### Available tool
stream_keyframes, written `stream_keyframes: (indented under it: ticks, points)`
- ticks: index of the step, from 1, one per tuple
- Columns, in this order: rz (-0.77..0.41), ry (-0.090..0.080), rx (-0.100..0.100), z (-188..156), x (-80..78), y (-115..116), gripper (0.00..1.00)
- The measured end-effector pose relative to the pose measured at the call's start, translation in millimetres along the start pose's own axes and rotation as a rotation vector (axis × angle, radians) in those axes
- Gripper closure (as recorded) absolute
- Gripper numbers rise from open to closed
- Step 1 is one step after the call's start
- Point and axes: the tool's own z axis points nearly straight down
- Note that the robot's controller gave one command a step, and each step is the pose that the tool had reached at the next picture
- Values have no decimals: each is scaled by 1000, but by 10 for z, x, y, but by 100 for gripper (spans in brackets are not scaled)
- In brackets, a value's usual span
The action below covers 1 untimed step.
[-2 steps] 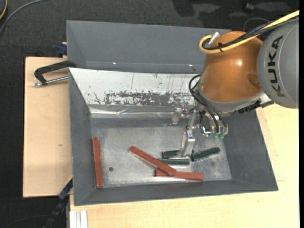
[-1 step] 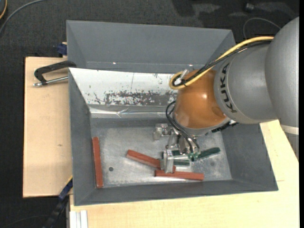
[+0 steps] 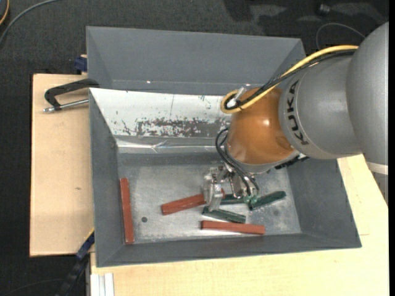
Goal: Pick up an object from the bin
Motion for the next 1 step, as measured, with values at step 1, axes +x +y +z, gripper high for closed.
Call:
stream_keyframes:
  ticks: [1]
  points:
    - [-47,-9,-1,-1294,-28,402,100]
